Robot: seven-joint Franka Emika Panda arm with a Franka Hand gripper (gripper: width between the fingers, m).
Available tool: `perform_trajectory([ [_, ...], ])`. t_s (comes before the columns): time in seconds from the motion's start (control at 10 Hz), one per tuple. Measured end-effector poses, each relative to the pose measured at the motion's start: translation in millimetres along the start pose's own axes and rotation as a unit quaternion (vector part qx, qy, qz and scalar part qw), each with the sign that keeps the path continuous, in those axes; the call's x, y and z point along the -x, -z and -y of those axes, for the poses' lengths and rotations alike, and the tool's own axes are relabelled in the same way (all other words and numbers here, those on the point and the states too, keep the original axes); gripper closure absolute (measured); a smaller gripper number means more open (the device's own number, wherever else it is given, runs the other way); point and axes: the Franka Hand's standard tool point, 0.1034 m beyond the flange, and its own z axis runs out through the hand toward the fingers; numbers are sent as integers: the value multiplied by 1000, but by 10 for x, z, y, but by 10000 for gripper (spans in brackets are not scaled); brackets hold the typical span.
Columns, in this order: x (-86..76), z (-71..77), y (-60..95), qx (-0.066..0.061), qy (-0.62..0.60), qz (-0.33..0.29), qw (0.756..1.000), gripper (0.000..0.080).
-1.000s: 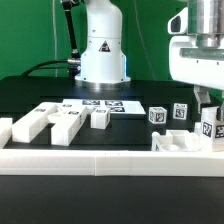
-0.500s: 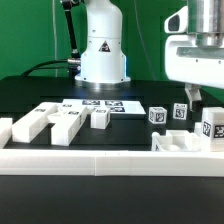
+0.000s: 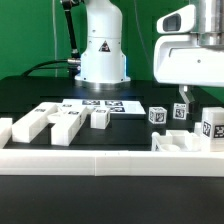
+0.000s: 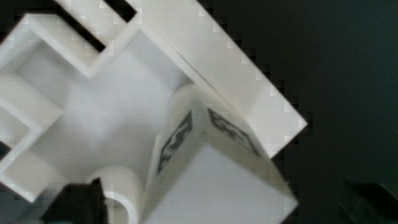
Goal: Assemble chair
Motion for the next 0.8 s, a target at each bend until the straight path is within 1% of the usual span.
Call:
perform_trajectory([
  [0.2, -9, 1, 4, 6, 91, -5, 996, 151],
  [0.3, -14, 7, 6, 7, 122, -4, 993, 151],
  [0.5, -27, -14, 9, 18, 216, -5, 976, 151],
  [0.7, -40, -31, 8, 19, 286, -3, 958, 151],
  [0.8, -47, -38, 9, 20, 295, -3, 955, 151],
])
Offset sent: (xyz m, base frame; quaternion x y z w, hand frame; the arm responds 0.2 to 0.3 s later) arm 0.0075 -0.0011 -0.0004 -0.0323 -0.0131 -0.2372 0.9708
